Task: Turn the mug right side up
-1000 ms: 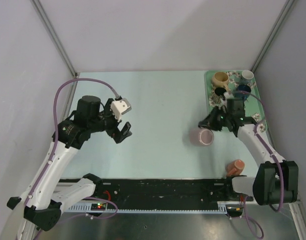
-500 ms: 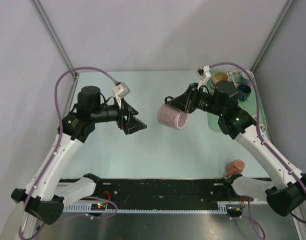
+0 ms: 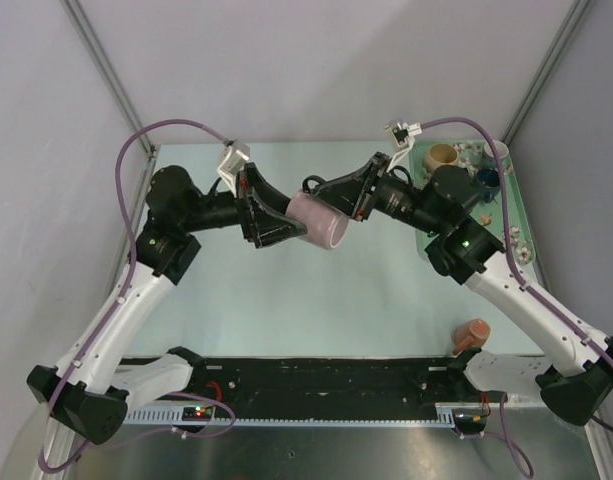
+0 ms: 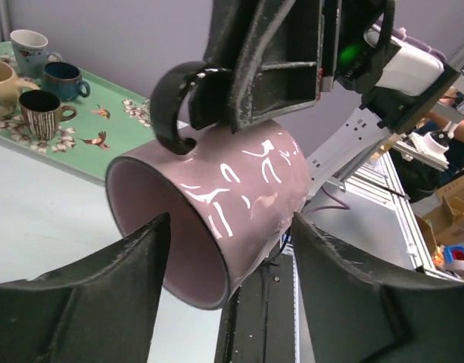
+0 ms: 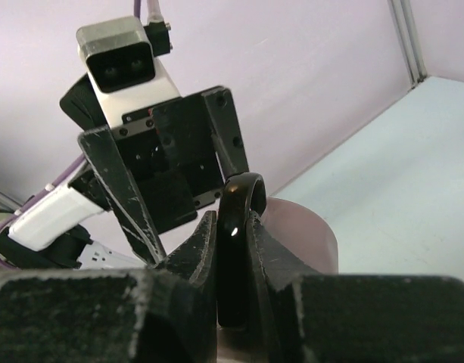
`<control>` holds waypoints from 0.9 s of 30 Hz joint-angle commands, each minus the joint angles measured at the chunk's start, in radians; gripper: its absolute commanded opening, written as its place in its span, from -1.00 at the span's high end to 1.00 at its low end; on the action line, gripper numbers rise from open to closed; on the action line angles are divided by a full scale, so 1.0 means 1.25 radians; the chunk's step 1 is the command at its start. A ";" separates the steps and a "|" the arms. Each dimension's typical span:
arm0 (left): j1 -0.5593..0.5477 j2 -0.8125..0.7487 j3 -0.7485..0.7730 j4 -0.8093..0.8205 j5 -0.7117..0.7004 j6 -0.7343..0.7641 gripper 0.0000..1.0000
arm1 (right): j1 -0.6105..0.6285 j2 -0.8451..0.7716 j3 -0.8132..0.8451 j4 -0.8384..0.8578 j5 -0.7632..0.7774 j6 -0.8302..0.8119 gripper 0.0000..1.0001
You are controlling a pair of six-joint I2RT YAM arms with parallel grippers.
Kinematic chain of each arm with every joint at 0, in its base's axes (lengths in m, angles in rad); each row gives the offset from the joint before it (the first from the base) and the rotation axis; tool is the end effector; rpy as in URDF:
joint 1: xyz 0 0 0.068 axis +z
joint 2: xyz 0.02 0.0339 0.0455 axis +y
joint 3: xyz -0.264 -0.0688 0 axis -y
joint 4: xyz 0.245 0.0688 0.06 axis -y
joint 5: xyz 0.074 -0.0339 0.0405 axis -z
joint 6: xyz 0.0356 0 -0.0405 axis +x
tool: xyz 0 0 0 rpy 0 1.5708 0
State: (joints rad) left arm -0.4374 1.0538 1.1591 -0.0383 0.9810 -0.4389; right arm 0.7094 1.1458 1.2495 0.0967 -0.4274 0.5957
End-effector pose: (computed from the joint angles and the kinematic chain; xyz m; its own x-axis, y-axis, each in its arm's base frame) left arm 0.1872 -0.1202 0.4347 -0.3644 -0.0905 -0.9268 0.9190 0.1261 -0.3736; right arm 0.1823 0.1759 0.4602 -0.3805 0.3463 -0.8575 -0.8306 0.2798 0.4816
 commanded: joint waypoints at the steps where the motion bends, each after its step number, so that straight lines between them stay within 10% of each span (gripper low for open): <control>1: -0.014 -0.015 -0.028 0.132 0.042 -0.094 -0.22 | 0.024 0.016 0.063 0.151 0.030 0.026 1.00; 4: -0.027 -0.022 -0.041 0.134 0.045 -0.089 0.63 | 0.033 0.035 0.073 0.149 0.029 0.015 1.00; 7: -0.019 -0.026 -0.047 0.130 0.036 -0.073 0.95 | 0.034 0.041 0.078 0.085 0.032 -0.021 0.81; 11: 0.003 -0.022 -0.012 -0.065 -0.043 0.117 0.99 | 0.033 0.013 0.081 -0.078 0.069 -0.134 -0.40; 14: 0.002 -0.013 0.019 -0.250 -0.156 0.294 1.00 | 0.021 -0.009 0.089 -0.219 0.122 -0.212 -0.86; 22: -0.091 0.000 0.060 -0.559 -0.497 0.871 1.00 | -0.071 0.015 0.167 -0.547 0.181 -0.244 -0.99; 27: -0.105 0.025 0.112 -0.716 -0.511 1.062 1.00 | -0.050 0.031 0.151 -0.653 -0.013 -0.478 -0.93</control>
State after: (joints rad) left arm -0.5579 1.0832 1.1805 -0.7937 0.4213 0.5388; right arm 0.6209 1.1755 1.4342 -0.5388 -0.2691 0.2550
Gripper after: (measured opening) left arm 0.066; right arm 0.982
